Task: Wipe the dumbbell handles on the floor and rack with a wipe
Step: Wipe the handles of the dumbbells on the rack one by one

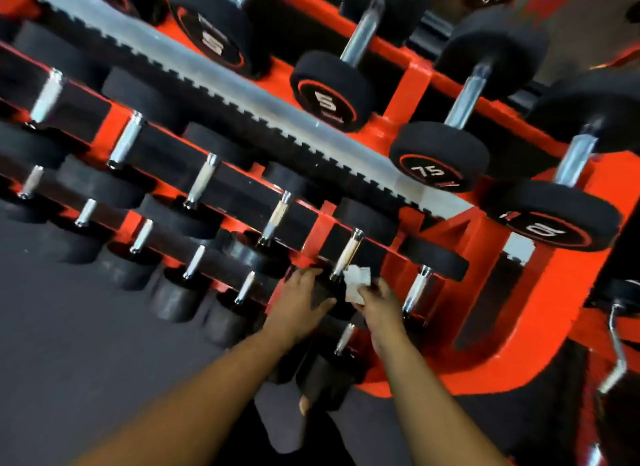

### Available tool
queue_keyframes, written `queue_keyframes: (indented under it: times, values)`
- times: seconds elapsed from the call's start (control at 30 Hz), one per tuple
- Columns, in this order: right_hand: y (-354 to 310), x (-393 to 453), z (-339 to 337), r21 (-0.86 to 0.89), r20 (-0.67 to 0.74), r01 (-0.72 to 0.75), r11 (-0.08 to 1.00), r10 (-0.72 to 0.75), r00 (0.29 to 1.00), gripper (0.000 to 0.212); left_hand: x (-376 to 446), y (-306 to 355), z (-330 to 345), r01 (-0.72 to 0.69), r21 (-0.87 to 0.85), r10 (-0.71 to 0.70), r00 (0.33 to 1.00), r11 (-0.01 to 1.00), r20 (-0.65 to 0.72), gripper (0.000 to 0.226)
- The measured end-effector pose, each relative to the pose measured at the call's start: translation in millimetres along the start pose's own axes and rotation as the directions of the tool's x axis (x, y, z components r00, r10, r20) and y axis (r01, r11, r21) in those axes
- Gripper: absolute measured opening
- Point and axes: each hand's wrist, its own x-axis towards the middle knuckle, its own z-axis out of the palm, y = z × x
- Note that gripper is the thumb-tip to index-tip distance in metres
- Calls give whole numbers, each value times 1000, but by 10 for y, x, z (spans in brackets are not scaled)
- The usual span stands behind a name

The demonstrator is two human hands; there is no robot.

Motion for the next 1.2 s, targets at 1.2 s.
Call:
queue_keyframes:
  times: [1.2]
  values:
    - [-176, 1473, 321, 466, 296, -334, 819, 211, 931, 28, 619, -163, 1059, 518, 19, -514, 853, 855, -94, 158]
